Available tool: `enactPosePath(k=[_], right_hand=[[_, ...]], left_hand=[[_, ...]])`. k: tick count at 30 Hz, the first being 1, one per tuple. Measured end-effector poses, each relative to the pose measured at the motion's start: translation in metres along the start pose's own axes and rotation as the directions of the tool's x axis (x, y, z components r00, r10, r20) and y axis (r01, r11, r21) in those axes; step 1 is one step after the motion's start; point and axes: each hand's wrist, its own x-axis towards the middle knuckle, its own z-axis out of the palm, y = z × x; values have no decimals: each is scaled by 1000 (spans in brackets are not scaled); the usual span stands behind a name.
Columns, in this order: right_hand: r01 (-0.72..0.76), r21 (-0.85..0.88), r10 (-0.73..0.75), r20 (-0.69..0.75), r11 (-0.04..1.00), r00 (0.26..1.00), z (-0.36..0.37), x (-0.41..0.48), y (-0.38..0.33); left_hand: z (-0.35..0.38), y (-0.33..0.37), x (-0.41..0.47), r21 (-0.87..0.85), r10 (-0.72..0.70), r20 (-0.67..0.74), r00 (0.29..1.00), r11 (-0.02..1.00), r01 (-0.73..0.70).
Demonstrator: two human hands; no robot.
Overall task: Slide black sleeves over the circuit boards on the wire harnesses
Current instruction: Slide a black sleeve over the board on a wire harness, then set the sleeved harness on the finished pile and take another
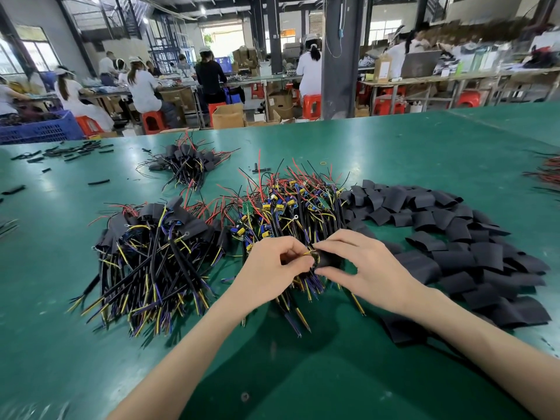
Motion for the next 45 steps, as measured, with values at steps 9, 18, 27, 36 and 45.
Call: enactPosePath(k=[9, 18, 27, 36, 45], right_hand=[[24, -39, -25, -21, 999, 999, -1, 0, -3], [-60, 0, 60, -33, 998, 998, 2, 0, -1], [-456, -293, 407, -214, 840, 888, -14, 5, 38], [-660, -642, 846, -31, 391, 533, -30, -9, 81], [-637, -615, 810, 6, 465, 586, -23, -11, 86]], left_hand=[[3, 2, -2, -3, -9, -31, 999, 1000, 8], [-1, 4, -2, 50, 70, -149, 986, 997, -63], [-86, -18, 10, 464, 328, -753, 571, 880, 107], [-90, -44, 6, 563, -97, -689, 718, 552, 615], [-17, -9, 106, 630, 88, -360, 929, 757, 173]])
